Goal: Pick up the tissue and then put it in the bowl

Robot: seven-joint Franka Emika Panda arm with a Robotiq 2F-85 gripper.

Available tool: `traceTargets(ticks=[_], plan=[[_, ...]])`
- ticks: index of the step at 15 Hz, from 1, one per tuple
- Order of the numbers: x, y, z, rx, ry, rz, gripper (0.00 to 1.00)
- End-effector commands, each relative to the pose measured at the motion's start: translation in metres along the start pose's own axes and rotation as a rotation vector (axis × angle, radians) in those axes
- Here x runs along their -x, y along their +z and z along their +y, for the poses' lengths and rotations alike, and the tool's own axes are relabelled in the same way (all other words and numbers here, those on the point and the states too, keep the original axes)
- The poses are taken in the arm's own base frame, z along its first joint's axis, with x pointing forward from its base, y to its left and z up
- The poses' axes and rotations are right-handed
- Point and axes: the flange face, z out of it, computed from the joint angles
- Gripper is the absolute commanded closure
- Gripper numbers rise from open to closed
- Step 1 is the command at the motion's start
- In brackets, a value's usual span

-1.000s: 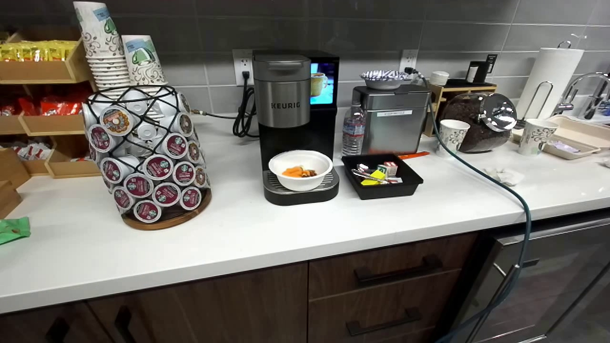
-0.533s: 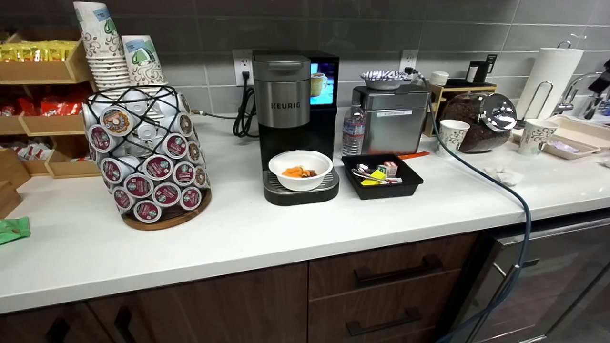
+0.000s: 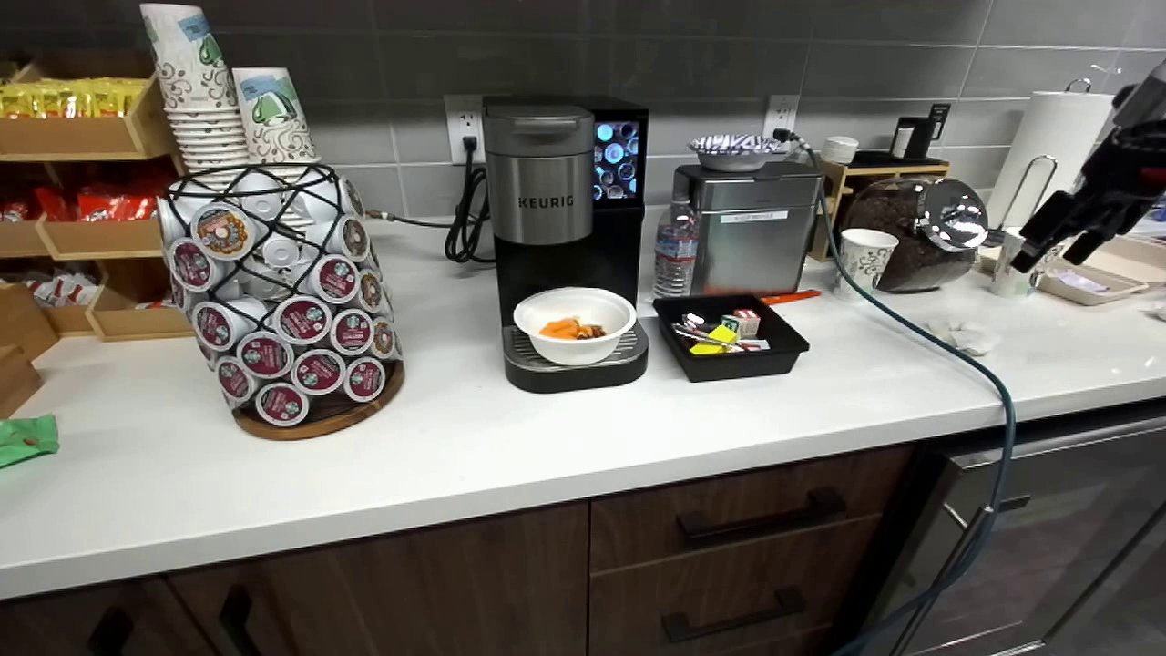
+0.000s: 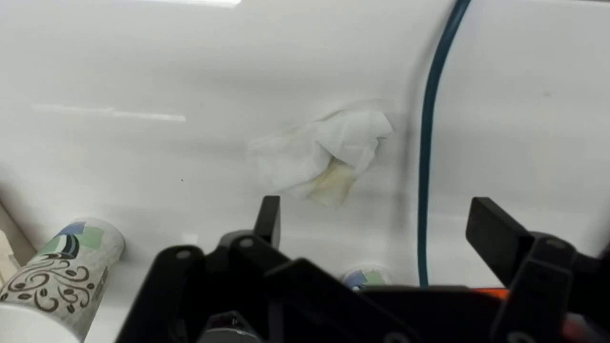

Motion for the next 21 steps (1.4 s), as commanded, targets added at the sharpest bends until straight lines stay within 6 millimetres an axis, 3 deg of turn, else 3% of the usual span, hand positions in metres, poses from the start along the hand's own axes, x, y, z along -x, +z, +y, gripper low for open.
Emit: traceTargets(ticks=[1, 4, 7, 15, 16, 17, 19, 21], plan=[[-0.011, 0.047, 0.017, 0.051, 0.054, -0.065, 0.0], [-0.016, 0.074, 0.023, 0.054, 0.061, -0.121, 0.0], [-0.023, 0.096, 0.017, 0.054, 0.047, -0.155, 0.0], [-0.039, 0.129, 0.007, 0.067, 0.004, -0.203, 0.0], [-0.04, 0.132, 0.006, 0.065, 0.002, -0.209, 0.05], [-0.041, 0.135, 0.005, 0.06, -0.003, -0.215, 0.27], [-0.043, 0.14, 0.002, 0.046, -0.011, -0.231, 0.32], [-0.045, 0.142, -0.001, 0.024, -0.012, -0.246, 0.48]])
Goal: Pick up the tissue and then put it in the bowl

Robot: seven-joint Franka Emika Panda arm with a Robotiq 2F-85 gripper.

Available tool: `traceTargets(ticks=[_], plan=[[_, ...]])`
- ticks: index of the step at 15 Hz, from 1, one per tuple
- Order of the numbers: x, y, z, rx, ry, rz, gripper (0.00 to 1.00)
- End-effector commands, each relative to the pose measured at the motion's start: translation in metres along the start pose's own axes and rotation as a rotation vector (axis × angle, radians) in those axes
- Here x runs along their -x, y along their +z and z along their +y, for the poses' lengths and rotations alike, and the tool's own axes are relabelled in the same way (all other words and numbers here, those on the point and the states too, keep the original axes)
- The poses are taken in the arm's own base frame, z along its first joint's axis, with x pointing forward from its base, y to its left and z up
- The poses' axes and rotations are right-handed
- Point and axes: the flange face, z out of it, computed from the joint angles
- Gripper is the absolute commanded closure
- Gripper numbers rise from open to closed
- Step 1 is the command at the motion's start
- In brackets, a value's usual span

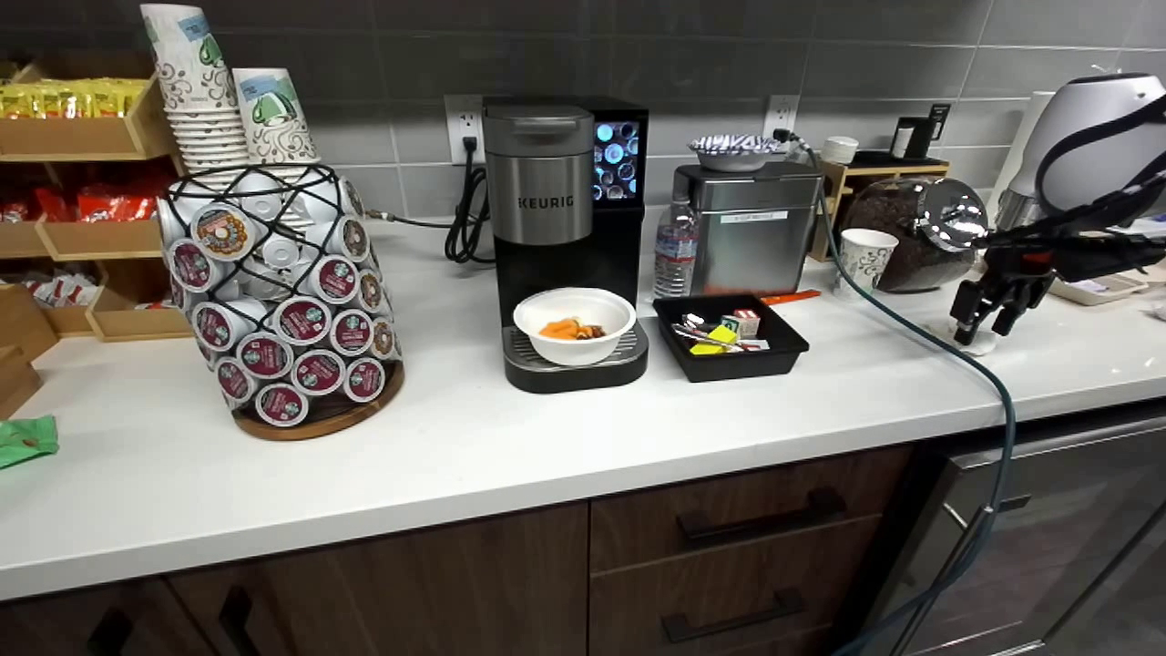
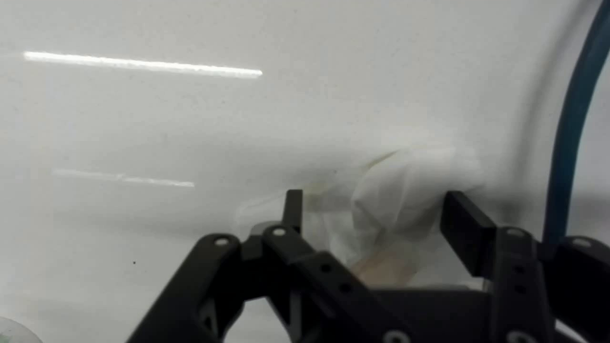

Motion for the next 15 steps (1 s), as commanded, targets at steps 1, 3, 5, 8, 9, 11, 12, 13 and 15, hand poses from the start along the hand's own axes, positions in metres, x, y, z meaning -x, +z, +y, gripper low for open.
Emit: traceTargets(ticks=[1, 3, 5, 8, 9, 11, 12, 13, 15], plan=[[-0.007, 0.006, -0.005, -0.048, -0.012, -0.051, 0.56], [-0.009, 0.005, -0.005, -0.088, -0.011, -0.076, 0.71], [-0.009, -0.001, -0.003, -0.138, -0.015, -0.097, 0.87], [-0.005, -0.033, 0.008, -0.177, -0.003, -0.08, 1.0], [-0.003, -0.046, 0.013, -0.177, 0.004, -0.063, 1.0], [0.01, -0.088, 0.019, -0.186, 0.008, -0.015, 0.99], [0.015, -0.105, 0.021, -0.192, 0.001, 0.003, 0.99], [0.026, -0.128, 0.016, -0.21, -0.025, 0.02, 0.99], [0.038, -0.164, 0.006, -0.247, -0.085, 0.035, 0.99]])
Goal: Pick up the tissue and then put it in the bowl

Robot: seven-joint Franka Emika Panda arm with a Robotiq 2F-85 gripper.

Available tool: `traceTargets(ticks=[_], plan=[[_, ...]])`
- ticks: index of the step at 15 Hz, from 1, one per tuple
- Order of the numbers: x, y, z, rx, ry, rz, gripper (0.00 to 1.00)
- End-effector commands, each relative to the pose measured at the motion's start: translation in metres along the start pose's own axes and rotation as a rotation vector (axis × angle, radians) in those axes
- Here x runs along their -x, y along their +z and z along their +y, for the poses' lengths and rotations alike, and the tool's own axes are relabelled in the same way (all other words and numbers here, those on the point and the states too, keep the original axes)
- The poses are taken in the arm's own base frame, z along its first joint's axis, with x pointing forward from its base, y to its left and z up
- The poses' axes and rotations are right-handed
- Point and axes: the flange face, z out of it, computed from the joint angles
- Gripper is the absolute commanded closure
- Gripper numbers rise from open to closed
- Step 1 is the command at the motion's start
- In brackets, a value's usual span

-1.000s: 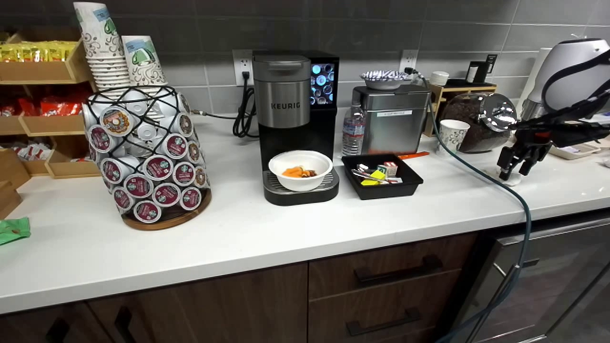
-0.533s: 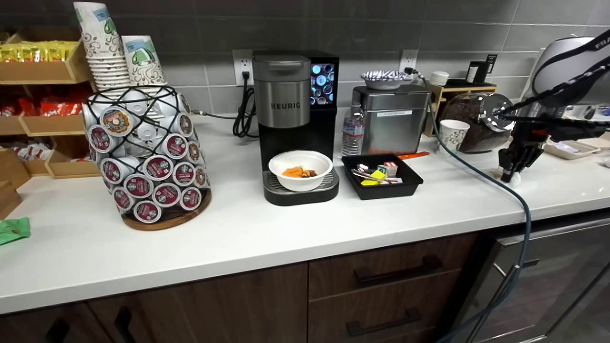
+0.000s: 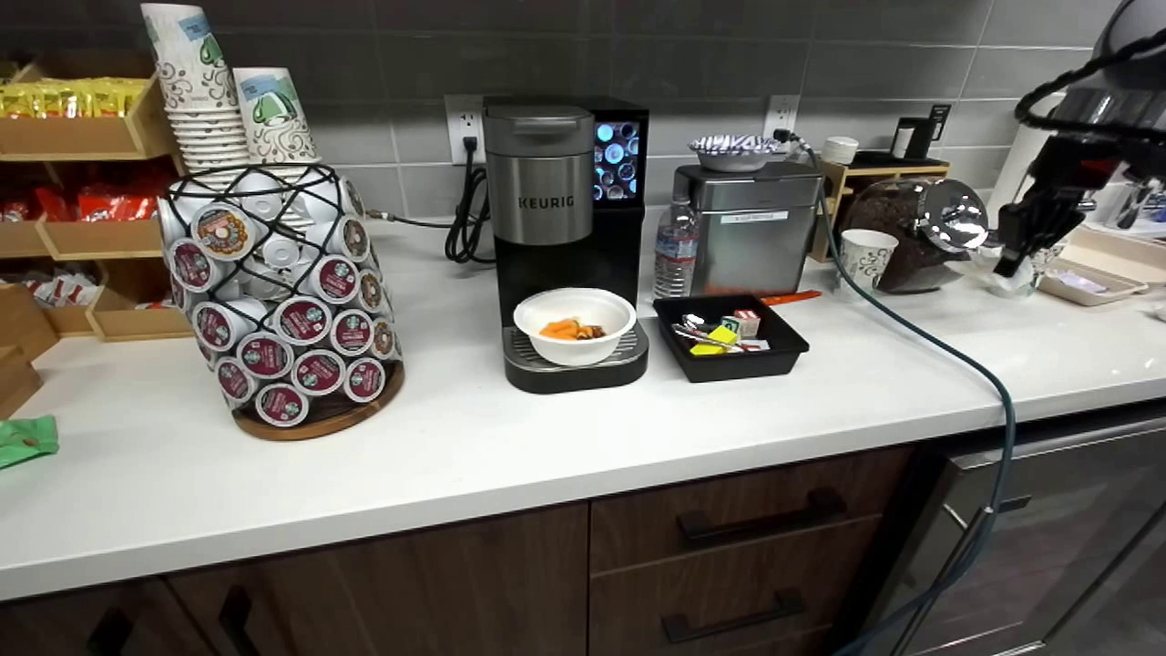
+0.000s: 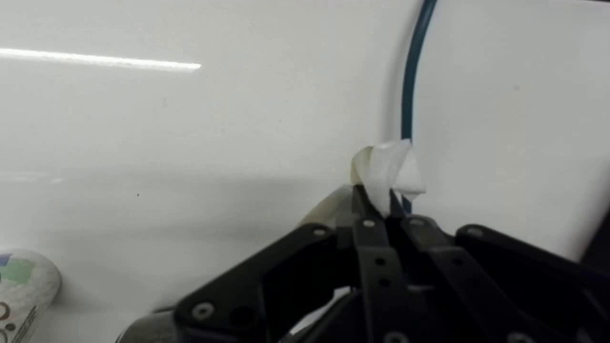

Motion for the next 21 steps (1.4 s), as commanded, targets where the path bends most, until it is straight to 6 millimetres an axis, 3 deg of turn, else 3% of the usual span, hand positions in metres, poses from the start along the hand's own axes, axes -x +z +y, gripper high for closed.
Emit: traceTargets(ticks=[1, 3, 5, 6, 9, 12, 16, 21], plan=[[0.04, -0.058, -0.031, -0.087, -0.102, 0.012, 0.99], [0.056, -0.09, -0.052, -0.134, -0.183, 0.018, 0.99], [0.067, -0.122, -0.059, -0.157, -0.221, 0.051, 0.99], [0.047, -0.106, -0.055, -0.113, -0.18, 0.033, 0.95], [0.06, -0.131, -0.06, -0.126, -0.207, 0.067, 0.95], [0.062, -0.126, -0.058, -0.129, -0.213, 0.057, 0.99], [0.049, -0.101, -0.107, -0.151, -0.288, 0.087, 0.99], [0.008, -0.104, -0.162, -0.028, -0.372, 0.363, 0.99]])
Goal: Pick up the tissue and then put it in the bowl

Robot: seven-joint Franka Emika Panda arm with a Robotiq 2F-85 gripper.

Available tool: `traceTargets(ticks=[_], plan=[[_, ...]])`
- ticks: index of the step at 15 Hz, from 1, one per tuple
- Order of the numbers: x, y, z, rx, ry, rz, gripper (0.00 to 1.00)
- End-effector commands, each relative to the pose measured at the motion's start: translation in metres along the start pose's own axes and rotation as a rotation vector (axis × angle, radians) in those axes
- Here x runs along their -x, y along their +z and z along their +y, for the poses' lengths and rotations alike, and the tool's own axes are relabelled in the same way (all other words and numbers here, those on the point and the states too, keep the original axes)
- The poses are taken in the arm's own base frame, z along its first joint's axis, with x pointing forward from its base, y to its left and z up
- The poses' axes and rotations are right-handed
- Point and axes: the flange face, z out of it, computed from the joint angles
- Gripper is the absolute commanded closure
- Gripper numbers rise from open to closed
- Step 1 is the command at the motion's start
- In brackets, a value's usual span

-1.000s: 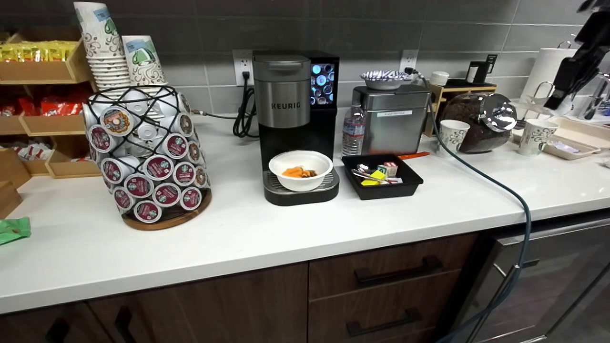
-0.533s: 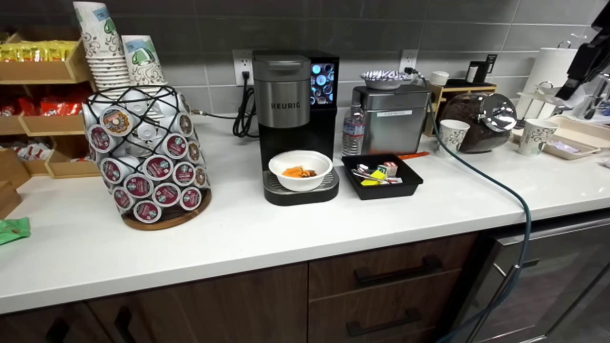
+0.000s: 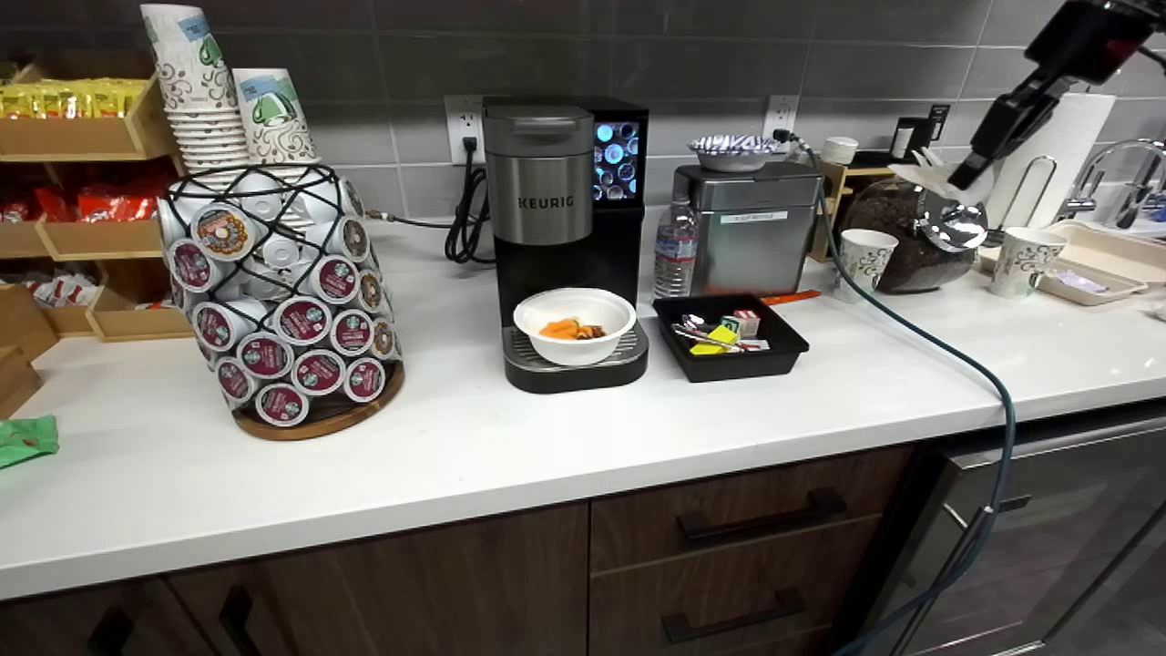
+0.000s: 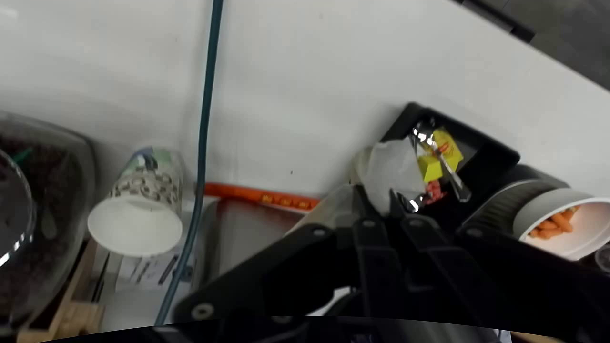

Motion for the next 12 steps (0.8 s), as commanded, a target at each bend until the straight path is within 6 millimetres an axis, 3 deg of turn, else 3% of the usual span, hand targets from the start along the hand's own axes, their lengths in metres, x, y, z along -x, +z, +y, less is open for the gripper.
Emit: traceTargets(ticks=[1, 4, 7, 12], plan=[[-0.037, 0.007, -0.014, 0.093, -0.041, 0.155, 0.99], [-0.07, 0.008, -0.014, 0.149, -0.047, 0.281, 0.99], [-0.117, 0.01, -0.009, 0.176, -0.037, 0.381, 0.99], [-0.187, 0.023, -0.01, 0.206, -0.055, 0.428, 0.99]])
